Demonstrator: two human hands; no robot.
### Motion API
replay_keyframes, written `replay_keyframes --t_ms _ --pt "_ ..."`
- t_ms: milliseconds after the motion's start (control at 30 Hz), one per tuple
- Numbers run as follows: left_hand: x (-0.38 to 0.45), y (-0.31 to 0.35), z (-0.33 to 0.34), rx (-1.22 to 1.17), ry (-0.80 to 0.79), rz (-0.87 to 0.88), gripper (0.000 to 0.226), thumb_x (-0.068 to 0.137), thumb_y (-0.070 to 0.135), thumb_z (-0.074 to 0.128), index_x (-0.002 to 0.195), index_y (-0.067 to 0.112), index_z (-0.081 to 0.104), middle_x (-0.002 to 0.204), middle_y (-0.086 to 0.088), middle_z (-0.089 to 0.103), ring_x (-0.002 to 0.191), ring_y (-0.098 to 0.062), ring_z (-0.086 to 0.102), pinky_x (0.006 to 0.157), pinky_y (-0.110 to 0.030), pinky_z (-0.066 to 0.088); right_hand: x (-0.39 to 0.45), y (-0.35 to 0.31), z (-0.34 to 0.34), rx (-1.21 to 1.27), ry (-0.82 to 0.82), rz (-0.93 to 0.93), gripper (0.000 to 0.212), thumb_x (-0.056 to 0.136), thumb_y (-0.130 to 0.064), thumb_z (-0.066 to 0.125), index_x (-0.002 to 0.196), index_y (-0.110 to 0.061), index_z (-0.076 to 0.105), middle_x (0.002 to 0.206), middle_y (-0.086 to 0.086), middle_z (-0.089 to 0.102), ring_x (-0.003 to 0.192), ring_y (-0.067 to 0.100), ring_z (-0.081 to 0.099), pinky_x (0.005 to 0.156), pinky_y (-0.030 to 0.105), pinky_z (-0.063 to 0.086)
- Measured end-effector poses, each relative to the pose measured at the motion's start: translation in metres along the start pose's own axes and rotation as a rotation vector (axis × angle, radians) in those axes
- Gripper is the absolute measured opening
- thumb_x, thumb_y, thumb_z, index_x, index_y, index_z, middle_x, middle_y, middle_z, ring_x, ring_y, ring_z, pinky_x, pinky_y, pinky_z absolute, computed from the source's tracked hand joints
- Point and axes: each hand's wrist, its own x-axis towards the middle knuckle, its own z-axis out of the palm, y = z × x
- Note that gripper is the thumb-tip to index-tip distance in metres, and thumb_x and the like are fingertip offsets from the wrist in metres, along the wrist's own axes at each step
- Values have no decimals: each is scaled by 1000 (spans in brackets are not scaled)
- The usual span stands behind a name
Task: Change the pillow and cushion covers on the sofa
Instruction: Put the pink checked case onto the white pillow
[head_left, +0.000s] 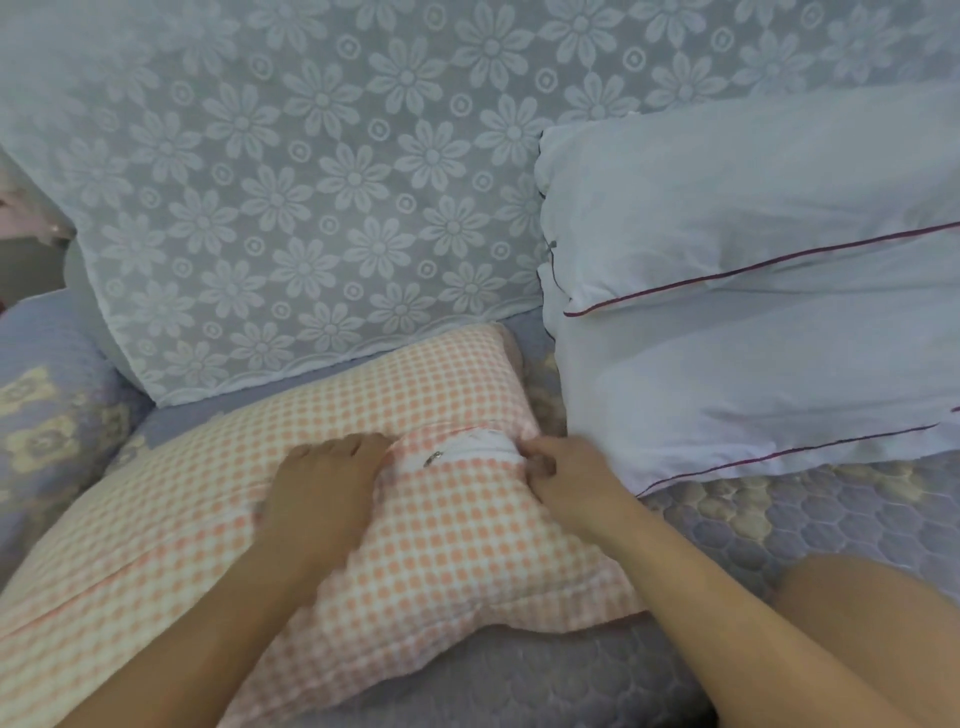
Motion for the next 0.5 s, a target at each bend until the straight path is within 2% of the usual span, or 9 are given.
replay_keyframes --t_ms 67,133,167,233,300,367,400,467,500 --pt "-2 -21 -16 -1 53 -86 18 82 7 74 87 16 59 65 2 54 51 -26 51 53 -29 30 -21 -1 9 -184 -87 -101 32 99 -30 49 129 -32 62 124 -4 41 108 14 50 100 24 40" --pt "-12 -30 -28 -87 132 -151 13 93 20 60 81 15 59 69 5 48 60 -25 49 54 -34 36 -51 -6 23 -282 -170 -188 39 97 -34 51 135 -42 53 139 -7 29 121 18 50 105 27 39" --pt "-19 -29 -29 -161 169 -141 22 95 26 52 81 13 62 76 4 50 67 -24 50 58 -37 41 -64 -10 31 -310 -202 -225 41 97 -33 49 137 -44 48 146 -7 21 125 22 49 104 28 39" --pt "-31 -19 -31 -332 200 -89 31 97 27 47 87 8 69 98 -2 62 87 -22 54 76 -39 47 -75 -16 41 -378 -216 -250 50 100 -32 41 147 -44 28 159 -7 -2 132 32 44 105 35 40" --pt "-43 -16 -26 -408 185 -55 32 98 25 46 103 4 71 124 -5 63 113 -23 56 97 -35 44 -68 -21 40 -430 -132 -176 57 102 -28 35 151 -44 11 160 -9 -15 129 37 46 100 43 45" --pt "-55 -17 -17 -363 172 -24 37 99 24 46 117 2 70 133 -7 62 123 -26 57 103 -36 45 -53 -23 34 -502 46 -134 59 100 -19 39 151 -39 17 161 -3 -4 119 38 54 89 45 50" --pt "-59 -17 -12 -354 169 -45 40 99 25 45 121 3 70 133 -7 63 123 -26 58 102 -38 47 -47 -24 33 -557 169 -195 55 97 -16 46 146 -34 32 160 4 11 109 37 59 81 44 52" --pt "-59 -13 -10 -386 167 -133 43 99 29 43 121 4 70 131 -6 65 121 -24 60 99 -38 50 -36 -23 33 -561 353 -371 34 83 -8 66 115 -18 64 139 9 48 89 32 64 65 38 53" --pt "-56 -10 -13 -411 163 -162 43 99 31 43 119 6 71 130 -5 66 119 -21 60 99 -36 49 -31 -20 35 -534 399 -450 23 78 -5 73 98 -14 69 122 7 58 83 28 63 62 34 51"
